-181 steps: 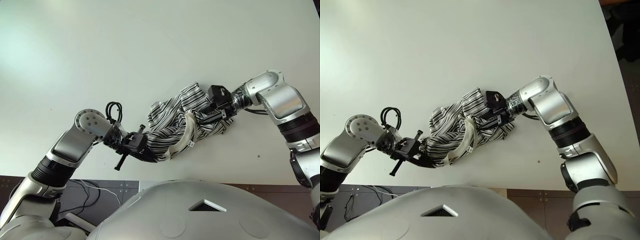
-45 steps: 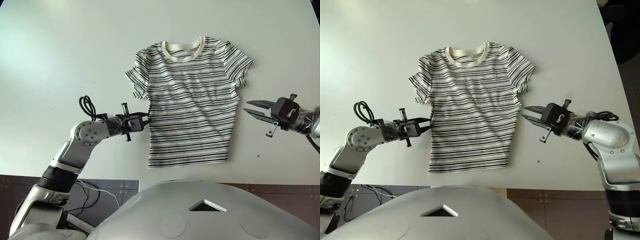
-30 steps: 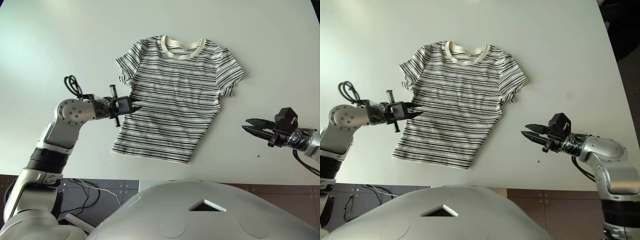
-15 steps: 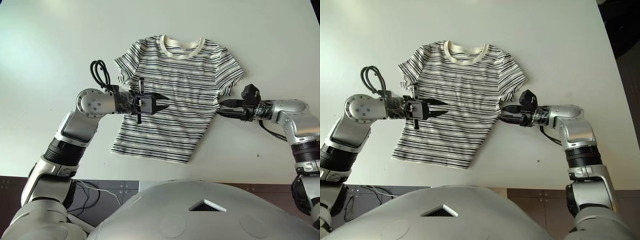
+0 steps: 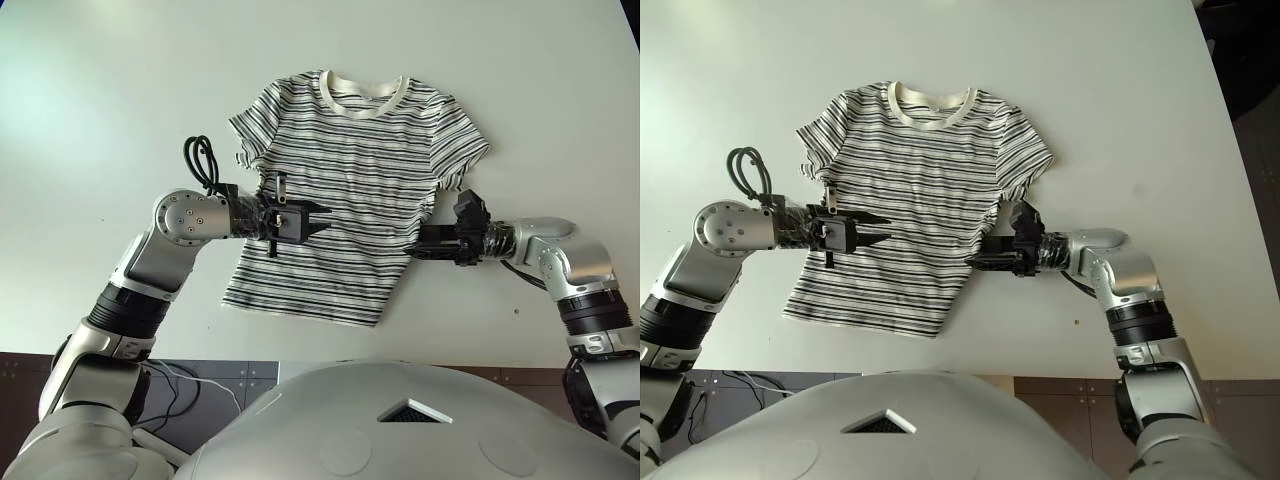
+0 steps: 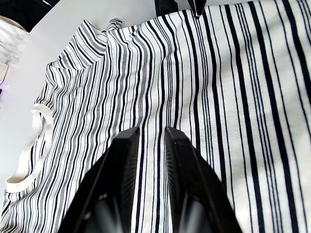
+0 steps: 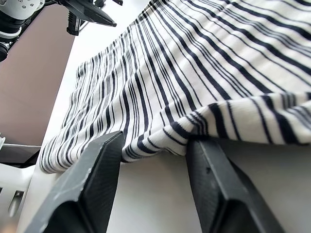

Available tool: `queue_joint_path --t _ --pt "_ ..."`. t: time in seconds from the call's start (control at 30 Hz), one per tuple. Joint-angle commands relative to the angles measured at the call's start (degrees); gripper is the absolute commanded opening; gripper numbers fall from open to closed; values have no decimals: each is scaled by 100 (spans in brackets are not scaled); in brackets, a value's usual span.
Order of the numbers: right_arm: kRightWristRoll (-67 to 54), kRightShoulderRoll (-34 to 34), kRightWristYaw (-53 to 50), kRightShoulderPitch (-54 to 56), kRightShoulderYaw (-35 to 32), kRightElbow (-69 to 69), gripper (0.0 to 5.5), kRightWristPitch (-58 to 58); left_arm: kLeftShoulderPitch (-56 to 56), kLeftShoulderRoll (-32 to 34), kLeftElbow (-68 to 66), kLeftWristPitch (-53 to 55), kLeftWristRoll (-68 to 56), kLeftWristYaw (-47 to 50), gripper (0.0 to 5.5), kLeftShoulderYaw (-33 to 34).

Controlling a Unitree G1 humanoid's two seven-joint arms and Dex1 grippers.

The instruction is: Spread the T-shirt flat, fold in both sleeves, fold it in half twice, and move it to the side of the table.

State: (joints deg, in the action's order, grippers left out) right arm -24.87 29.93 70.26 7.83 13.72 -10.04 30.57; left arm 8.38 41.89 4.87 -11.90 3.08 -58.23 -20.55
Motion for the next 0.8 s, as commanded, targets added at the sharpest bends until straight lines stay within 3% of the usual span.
queue_joint_path --t 0.03,0.3,0.6,0.8 --pt "17 -275 -167 -231 111 35 221 62 50 0 26 -48 -20 -124 96 -28" --pt "-480 -98 85 -831 170 955 221 632 -6 38 18 -88 -12 -188 96 7" --pt "-1563 -183 -191 -1221 -710 1779 221 1278 -27 132 -543 -341 128 -214 96 3" --pt "-1324 -289 -458 -1384 -328 1933 221 1085 36 90 -639 -404 117 -260 96 -28"
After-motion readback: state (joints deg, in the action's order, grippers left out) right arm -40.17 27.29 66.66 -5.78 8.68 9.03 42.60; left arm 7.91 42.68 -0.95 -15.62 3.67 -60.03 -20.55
